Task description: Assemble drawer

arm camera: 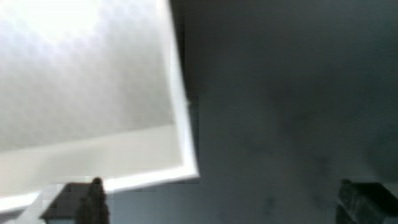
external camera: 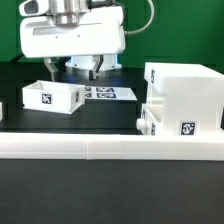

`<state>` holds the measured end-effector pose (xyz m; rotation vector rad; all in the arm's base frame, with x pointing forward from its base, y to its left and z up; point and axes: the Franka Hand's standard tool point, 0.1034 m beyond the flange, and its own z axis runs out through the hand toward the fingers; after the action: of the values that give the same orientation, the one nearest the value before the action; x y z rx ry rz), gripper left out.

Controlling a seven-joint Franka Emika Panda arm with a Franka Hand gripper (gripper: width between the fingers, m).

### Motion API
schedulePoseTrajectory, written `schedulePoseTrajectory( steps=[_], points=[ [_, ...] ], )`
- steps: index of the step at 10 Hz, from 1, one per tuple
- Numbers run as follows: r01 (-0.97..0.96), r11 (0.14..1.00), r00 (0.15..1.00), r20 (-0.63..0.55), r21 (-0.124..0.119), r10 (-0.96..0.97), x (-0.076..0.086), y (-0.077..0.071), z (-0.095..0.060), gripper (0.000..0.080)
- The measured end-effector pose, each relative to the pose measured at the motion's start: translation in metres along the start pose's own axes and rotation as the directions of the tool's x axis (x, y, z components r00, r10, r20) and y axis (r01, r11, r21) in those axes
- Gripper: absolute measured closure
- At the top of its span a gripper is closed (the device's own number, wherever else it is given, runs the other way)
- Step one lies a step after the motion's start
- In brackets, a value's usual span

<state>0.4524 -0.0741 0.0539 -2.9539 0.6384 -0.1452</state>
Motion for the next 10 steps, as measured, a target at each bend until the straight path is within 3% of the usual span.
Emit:
schedulePoseTrajectory(
  steps=[4, 7, 10],
  points=[
    [0.017, 1.000, 1.000, 0.006, 0.004, -0.017, 0.001, -0.001, 0.000, 0.0151],
    [-0.004, 1.000, 1.000, 0.011, -0.005, 0.004, -0.021, 0.014, 0.014, 0.0151],
    [-0.003, 1.000, 1.000, 0.007, -0.012, 0.003, -0.032, 0.017, 0.028, 0.0151]
  ],
)
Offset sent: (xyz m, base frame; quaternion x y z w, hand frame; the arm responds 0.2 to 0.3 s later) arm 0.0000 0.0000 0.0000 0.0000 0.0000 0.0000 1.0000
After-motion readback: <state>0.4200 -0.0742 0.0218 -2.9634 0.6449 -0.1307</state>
